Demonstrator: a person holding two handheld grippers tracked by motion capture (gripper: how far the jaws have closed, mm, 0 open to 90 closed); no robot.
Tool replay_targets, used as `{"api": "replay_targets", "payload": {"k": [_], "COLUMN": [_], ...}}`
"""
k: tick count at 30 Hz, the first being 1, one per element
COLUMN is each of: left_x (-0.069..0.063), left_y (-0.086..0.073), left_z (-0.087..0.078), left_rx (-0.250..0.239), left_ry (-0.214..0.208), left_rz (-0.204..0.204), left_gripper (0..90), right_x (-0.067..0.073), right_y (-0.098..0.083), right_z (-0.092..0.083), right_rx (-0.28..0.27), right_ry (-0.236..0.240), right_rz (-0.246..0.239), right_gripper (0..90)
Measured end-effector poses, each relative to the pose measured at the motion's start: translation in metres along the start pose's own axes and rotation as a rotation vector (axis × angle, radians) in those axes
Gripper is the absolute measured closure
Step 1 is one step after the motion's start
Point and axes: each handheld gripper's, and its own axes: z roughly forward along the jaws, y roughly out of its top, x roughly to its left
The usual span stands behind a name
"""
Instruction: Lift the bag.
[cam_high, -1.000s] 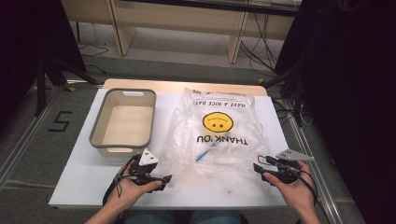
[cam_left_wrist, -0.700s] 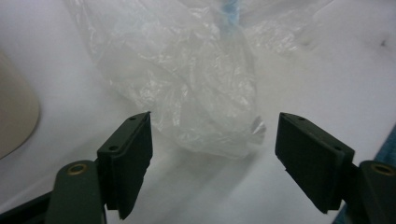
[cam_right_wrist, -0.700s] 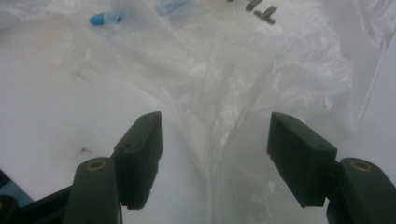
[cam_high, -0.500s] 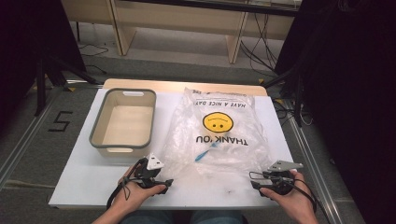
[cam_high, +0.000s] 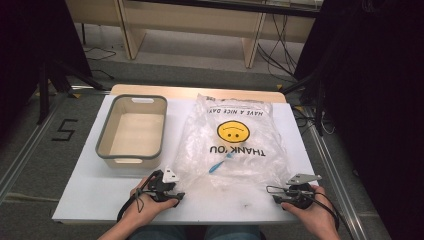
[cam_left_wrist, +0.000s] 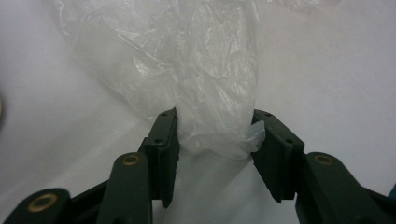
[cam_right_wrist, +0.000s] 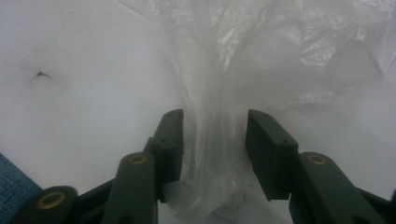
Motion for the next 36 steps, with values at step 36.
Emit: {"api": "replay_targets", "payload": {"k": [36], "left_x": [0.005], "left_y": [0.017], "left_z": [-0.043], "left_rx": [-0.208], "left_ry": [0.073], "left_rz": [0.011], "left_gripper": [89.5], "right_x": [-0.006], "right_y": [0.013], "right_z": [-0.026], "right_rx": [-0.157], "right_ry": [-0.049], "right_rz": [0.074], "right_gripper": [90.0]}}
